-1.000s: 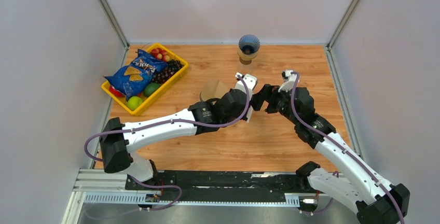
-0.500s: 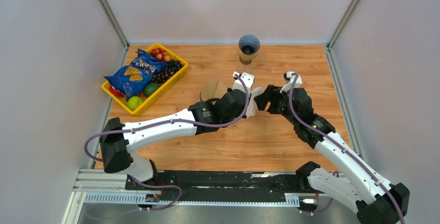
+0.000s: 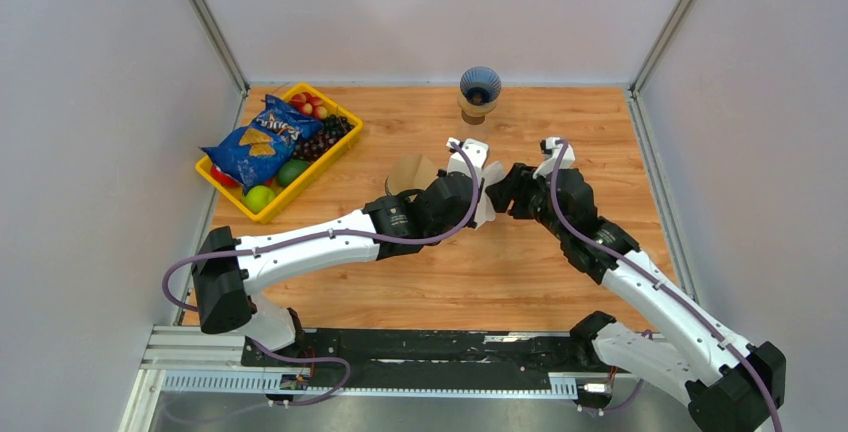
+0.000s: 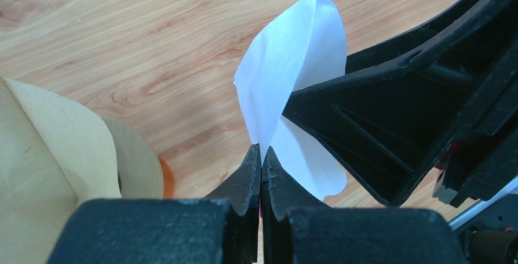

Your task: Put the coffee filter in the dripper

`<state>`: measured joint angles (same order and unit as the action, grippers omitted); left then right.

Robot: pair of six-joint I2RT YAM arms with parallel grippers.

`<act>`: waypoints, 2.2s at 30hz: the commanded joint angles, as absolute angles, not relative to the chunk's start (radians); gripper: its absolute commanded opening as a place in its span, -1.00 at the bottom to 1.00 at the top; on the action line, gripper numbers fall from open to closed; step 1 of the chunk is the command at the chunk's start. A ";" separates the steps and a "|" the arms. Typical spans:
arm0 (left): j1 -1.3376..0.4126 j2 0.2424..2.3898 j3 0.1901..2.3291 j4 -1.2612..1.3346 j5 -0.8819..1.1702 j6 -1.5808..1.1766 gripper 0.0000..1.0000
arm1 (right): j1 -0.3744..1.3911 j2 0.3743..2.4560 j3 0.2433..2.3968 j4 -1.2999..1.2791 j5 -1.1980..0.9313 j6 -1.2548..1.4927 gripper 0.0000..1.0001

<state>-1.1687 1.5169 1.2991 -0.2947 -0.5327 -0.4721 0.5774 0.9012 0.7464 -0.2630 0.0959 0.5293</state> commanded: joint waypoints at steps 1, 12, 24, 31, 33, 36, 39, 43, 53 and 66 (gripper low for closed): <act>-1.175 1.511 1.332 -0.247 -0.527 -0.508 -1.00 | 0.600 0.915 0.775 -0.199 0.116 0.561 0.11; -1.175 1.522 1.337 -0.238 -0.518 -0.524 -1.00 | 0.638 0.939 0.782 -0.164 0.131 0.565 -0.12; -1.175 1.536 1.341 -0.254 -0.591 -0.537 -1.00 | 0.644 0.913 0.767 -0.150 0.104 0.556 -0.77; -1.174 1.528 1.346 -0.301 -0.700 -0.550 -1.00 | 0.644 0.916 0.763 -0.192 0.151 0.509 -0.94; -1.175 1.522 1.344 -0.316 -0.736 -0.553 -1.00 | 0.643 0.910 0.761 -0.216 0.176 0.499 -0.97; -1.175 1.515 1.343 -0.333 -0.784 -0.558 -1.00 | 0.644 0.893 0.758 -0.246 0.206 0.487 -0.98; -1.175 1.511 1.342 -0.339 -0.806 -0.559 -1.00 | 0.644 0.872 0.759 -0.281 0.226 0.480 -0.99; -1.174 1.509 1.343 -0.344 -0.826 -0.566 -1.00 | 0.643 0.854 0.751 -0.317 0.266 0.478 -1.00; -1.175 1.498 1.340 -0.367 -0.871 -0.568 -1.00 | 0.642 0.857 0.761 -0.381 0.355 0.472 -1.00; -1.175 1.500 1.345 -0.436 -0.927 -0.671 -1.00 | 0.642 0.783 0.731 -0.382 0.421 0.548 -1.00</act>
<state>-1.1870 1.5391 1.3064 -0.3325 -0.7876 -0.6464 0.6559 0.8333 0.7448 -0.3187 0.2729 0.5270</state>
